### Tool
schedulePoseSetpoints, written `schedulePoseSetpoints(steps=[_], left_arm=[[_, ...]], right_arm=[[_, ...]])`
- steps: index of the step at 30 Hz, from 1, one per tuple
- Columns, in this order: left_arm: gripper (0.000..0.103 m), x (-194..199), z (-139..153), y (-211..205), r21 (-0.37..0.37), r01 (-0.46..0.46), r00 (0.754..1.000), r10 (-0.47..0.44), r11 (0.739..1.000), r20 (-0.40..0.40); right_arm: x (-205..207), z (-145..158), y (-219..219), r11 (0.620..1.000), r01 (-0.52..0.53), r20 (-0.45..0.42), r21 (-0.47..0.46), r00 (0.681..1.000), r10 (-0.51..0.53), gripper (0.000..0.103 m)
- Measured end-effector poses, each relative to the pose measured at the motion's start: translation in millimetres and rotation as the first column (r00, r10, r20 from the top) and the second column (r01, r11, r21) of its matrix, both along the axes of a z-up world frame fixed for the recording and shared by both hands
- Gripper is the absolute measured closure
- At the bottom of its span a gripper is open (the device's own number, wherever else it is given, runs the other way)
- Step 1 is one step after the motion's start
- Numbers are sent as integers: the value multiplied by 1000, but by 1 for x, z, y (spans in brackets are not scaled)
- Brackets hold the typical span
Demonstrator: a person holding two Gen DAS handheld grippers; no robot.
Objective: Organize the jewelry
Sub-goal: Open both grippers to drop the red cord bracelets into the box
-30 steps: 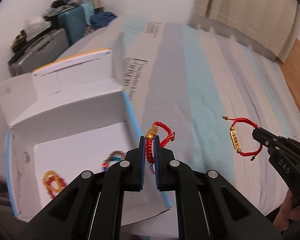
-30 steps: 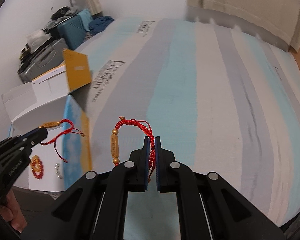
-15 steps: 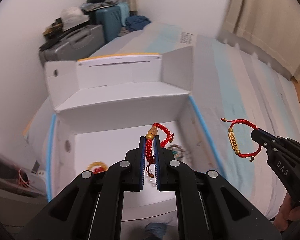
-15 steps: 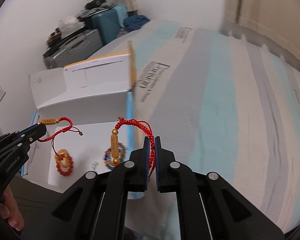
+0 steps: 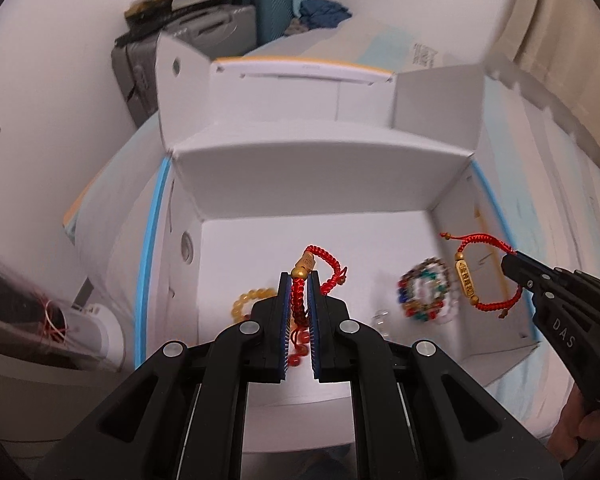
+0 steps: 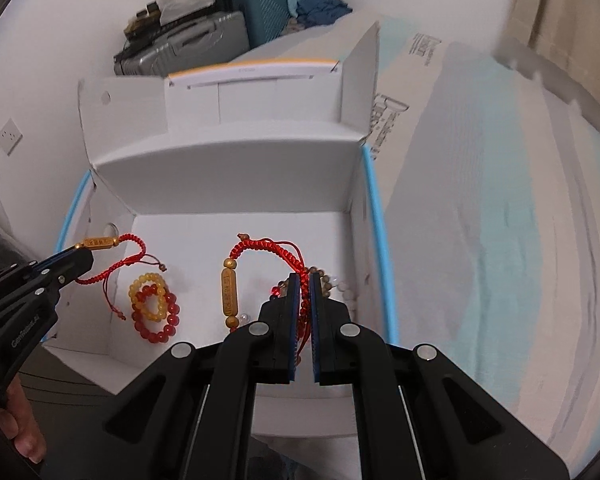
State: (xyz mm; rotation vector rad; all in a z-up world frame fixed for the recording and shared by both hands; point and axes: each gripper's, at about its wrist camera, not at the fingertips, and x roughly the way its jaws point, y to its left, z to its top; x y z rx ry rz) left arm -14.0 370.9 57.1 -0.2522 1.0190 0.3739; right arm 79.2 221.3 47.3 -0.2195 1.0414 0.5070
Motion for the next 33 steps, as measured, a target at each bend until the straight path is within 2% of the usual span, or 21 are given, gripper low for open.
schedulePoseSetpoints(steps=[6, 13, 21, 26, 28, 29, 31, 33], left_arm=[[96, -2, -34, 20, -20, -35, 997, 33, 999, -70], [96, -2, -59, 31, -31, -52, 992, 49, 998, -117], [95, 2, -77, 38, -33, -56, 987, 50, 998, -153], [94, -1, -78, 40, -21, -66, 987, 62, 998, -148], [91, -2, -78, 40, -19, -69, 987, 66, 997, -147], [88, -3, -77, 40, -15, -71, 987, 68, 997, -146], [75, -6, -72, 40, -12, -78, 989, 75, 997, -126], [70, -9, -64, 38, -5, -77, 991, 76, 997, -107]], right_arm=[[4, -27, 15, 999, -4, -44, -41, 999, 2, 99], [10, -48, 23, 997, -5, -76, -81, 997, -2, 99], [14, -72, 32, 992, -22, -117, -126, 993, 8, 99], [14, -75, 33, 992, -29, -122, -120, 992, 14, 96], [14, -75, 32, 993, -22, -119, -114, 993, 9, 95], [14, -74, 31, 994, -20, -120, -111, 993, 7, 94], [11, -71, 28, 996, -22, -116, -88, 993, 12, 79], [6, -64, 25, 998, -17, -88, -68, 996, 11, 62]])
